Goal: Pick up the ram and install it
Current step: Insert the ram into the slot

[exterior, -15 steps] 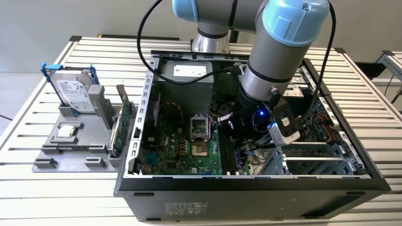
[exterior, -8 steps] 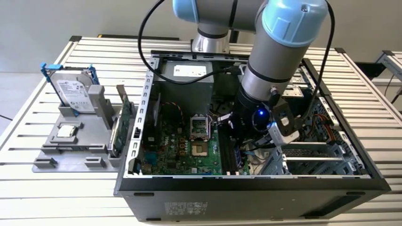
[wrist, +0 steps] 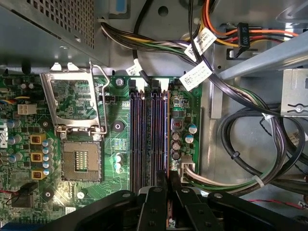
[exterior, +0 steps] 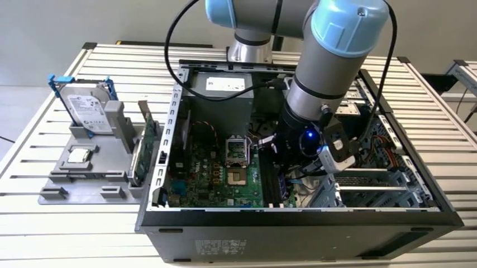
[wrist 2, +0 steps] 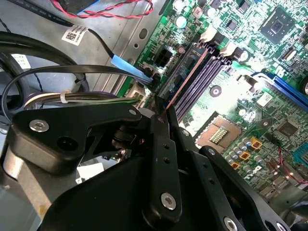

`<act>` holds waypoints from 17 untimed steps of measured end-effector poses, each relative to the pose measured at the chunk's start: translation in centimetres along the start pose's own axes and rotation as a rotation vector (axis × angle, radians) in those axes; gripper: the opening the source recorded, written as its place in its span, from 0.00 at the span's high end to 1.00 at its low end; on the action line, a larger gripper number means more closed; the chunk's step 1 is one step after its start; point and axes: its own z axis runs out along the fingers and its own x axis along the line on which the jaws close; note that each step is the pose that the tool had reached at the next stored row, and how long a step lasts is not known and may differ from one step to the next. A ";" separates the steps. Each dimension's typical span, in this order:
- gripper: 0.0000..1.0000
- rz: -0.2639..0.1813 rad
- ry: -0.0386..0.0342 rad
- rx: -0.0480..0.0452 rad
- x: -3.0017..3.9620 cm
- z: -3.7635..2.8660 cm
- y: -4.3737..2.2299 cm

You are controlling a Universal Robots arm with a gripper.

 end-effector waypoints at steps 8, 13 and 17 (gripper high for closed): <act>1.00 0.000 0.0000 -0.0005 -0.01 0.02 -0.11; 1.00 0.000 0.0000 -0.0002 0.01 0.02 -0.24; 1.00 0.000 0.0000 -0.0001 0.05 0.02 -0.25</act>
